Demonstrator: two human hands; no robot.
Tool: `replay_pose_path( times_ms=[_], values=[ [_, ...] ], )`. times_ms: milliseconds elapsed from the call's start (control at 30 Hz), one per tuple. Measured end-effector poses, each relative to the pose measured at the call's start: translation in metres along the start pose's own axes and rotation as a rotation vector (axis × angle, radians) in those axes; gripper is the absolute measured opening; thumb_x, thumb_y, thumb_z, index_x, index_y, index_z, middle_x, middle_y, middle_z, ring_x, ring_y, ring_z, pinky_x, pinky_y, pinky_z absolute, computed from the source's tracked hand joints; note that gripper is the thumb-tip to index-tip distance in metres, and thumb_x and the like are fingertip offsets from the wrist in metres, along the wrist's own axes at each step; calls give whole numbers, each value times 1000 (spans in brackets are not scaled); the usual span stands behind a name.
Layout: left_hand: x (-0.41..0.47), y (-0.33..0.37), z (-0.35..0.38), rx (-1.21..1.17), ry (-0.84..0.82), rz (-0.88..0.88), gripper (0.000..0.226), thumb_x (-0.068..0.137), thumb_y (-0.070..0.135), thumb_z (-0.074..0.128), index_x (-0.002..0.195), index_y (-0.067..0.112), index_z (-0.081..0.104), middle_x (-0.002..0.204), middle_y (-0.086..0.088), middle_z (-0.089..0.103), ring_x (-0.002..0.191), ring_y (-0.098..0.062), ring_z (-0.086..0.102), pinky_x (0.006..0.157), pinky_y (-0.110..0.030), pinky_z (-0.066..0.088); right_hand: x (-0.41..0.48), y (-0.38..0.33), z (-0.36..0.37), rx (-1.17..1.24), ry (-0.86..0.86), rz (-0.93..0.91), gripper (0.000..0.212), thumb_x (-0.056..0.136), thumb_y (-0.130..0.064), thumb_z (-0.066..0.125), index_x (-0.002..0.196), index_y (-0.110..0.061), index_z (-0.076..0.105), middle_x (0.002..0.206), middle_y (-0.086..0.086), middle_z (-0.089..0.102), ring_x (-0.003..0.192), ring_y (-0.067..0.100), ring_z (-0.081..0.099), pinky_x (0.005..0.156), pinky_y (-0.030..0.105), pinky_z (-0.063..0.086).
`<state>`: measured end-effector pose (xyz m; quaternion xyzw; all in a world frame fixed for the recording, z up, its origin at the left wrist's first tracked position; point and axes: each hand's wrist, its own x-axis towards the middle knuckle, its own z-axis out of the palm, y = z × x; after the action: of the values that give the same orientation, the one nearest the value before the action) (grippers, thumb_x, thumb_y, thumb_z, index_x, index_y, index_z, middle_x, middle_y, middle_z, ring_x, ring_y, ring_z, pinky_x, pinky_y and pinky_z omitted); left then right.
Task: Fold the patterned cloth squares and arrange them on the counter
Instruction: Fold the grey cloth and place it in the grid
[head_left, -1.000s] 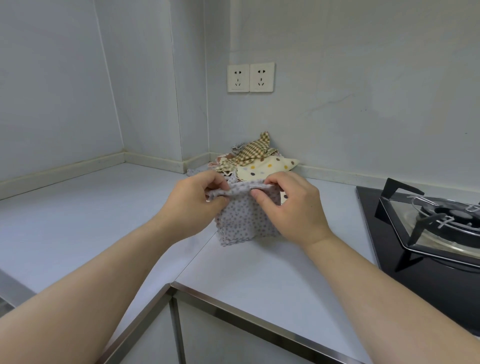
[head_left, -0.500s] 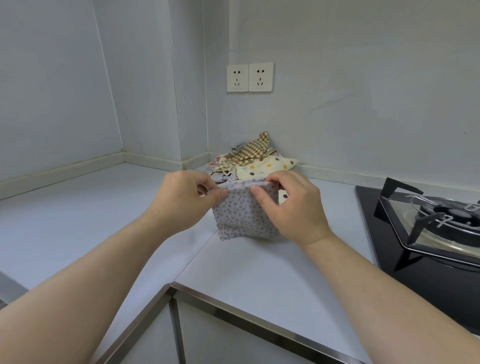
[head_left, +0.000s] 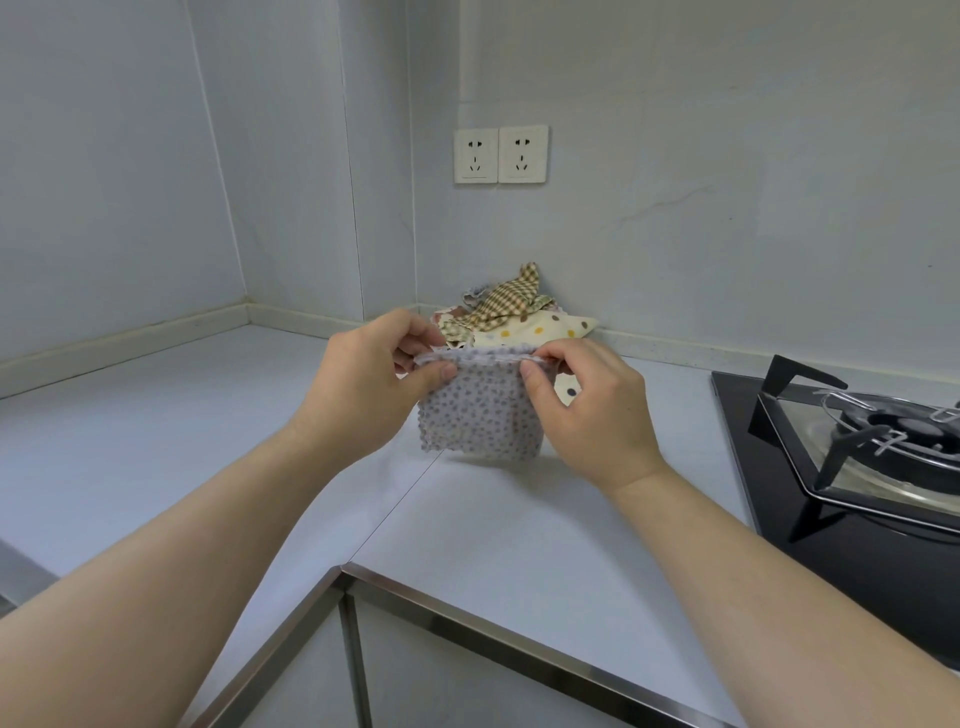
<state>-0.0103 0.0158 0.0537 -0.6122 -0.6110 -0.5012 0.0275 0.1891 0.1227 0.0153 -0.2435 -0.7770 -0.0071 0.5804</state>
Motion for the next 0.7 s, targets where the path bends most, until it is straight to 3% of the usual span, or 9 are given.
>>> replay_pose_path(
  times_ms=[100,167,233,333,400,467,533,600,700],
  values=[
    [2,-1,-1,114,-52,11,22,87,24,79,109,27,75,89,17,65,84,-4,60,80,-18,48,1,-3,-1,20,9,30,8,91,-18,75,92,-14,69,85,-8,66,83,9,59,71,20,46],
    [2,-3,1,118,-45,-14,13,90,25,76,103,25,76,90,12,68,85,-9,61,80,-26,50,2,-7,-3,106,-6,127,9,90,-19,76,94,-18,69,86,-13,66,83,6,59,72,16,47],
    [1,-4,5,2,-42,-122,3,94,29,71,95,26,72,84,11,69,80,-9,63,73,-25,51,4,-10,-3,272,-49,336,17,89,-23,77,103,-26,68,92,-13,69,86,5,63,75,16,49],
    [2,-1,12,-270,-66,-293,10,98,35,64,92,26,63,83,8,67,77,-11,63,70,-30,51,6,-8,3,496,-142,604,33,90,-26,77,122,-25,68,98,-1,74,93,10,69,87,21,54],
    [3,0,16,-370,-58,-359,14,98,41,61,96,27,63,95,3,71,92,-18,68,80,-40,57,7,-8,5,690,-153,730,26,93,-20,74,117,-12,73,102,1,77,102,16,71,95,31,56],
    [3,2,19,-445,-26,-407,18,98,43,62,101,25,64,103,0,72,101,-23,69,88,-46,58,8,-11,6,894,-134,831,16,95,-14,70,108,-7,74,102,5,76,103,21,70,91,34,57],
    [2,2,22,-494,20,-444,22,97,44,63,106,24,65,105,0,73,101,-22,70,90,-47,58,10,-14,7,956,-135,860,9,97,-18,68,103,-14,72,97,4,72,96,19,66,86,35,54],
    [0,2,26,-464,64,-456,25,97,45,63,109,23,65,103,2,73,99,-19,69,89,-46,58,10,-15,13,854,-135,819,4,99,-25,66,100,-23,69,94,-1,72,92,15,65,87,41,54],
    [-4,6,30,-306,131,-408,23,98,44,61,106,23,63,97,7,69,91,-10,65,76,-34,54,5,-22,21,866,-99,913,17,99,-33,64,105,-18,69,100,3,77,98,19,71,89,41,58]
  ],
)
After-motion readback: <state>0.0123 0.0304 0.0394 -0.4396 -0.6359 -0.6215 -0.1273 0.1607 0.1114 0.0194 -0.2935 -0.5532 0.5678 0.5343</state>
